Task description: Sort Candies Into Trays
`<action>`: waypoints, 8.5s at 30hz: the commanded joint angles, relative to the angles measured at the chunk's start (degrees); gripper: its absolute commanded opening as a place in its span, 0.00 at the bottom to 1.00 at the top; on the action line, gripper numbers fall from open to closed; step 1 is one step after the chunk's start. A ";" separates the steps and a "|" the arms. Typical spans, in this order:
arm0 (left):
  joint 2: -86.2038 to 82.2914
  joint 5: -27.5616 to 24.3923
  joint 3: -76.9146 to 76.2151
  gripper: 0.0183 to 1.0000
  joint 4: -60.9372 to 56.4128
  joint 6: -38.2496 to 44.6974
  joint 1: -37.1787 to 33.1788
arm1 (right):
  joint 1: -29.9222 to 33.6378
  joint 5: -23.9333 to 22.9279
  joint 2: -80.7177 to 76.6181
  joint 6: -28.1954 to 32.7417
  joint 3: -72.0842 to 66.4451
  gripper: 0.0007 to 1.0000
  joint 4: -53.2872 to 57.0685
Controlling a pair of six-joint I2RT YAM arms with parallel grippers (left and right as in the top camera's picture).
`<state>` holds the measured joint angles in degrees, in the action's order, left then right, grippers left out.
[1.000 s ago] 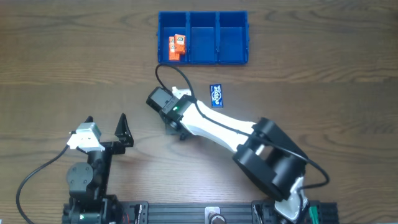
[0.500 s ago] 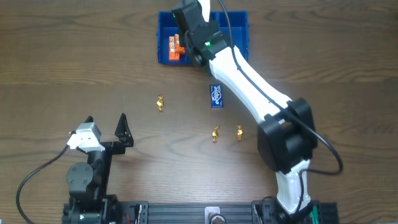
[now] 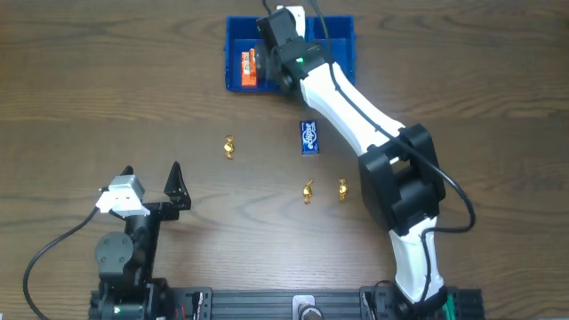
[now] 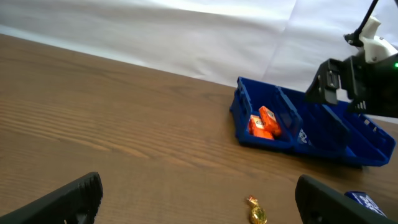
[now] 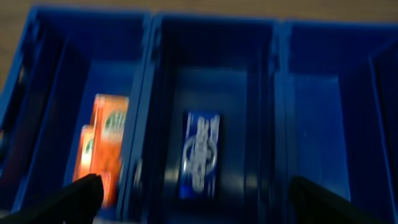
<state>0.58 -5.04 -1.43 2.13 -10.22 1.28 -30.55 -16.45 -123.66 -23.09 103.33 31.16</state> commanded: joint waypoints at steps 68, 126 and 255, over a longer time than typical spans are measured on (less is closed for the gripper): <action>-0.33 -0.94 1.14 1.00 1.88 0.81 -0.09 | 2.43 1.51 -8.37 -2.34 19.28 0.69 12.28; -0.33 -0.94 1.14 1.00 1.88 0.81 -0.09 | -17.51 -4.76 6.69 -15.61 15.52 0.16 33.92; -0.33 -0.94 1.14 1.00 1.88 0.81 -0.09 | 2.91 14.84 33.07 -10.14 -57.09 0.49 6.36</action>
<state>0.58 -5.04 -1.43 2.13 -10.22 1.28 -27.44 0.25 -90.15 -32.47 46.41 37.67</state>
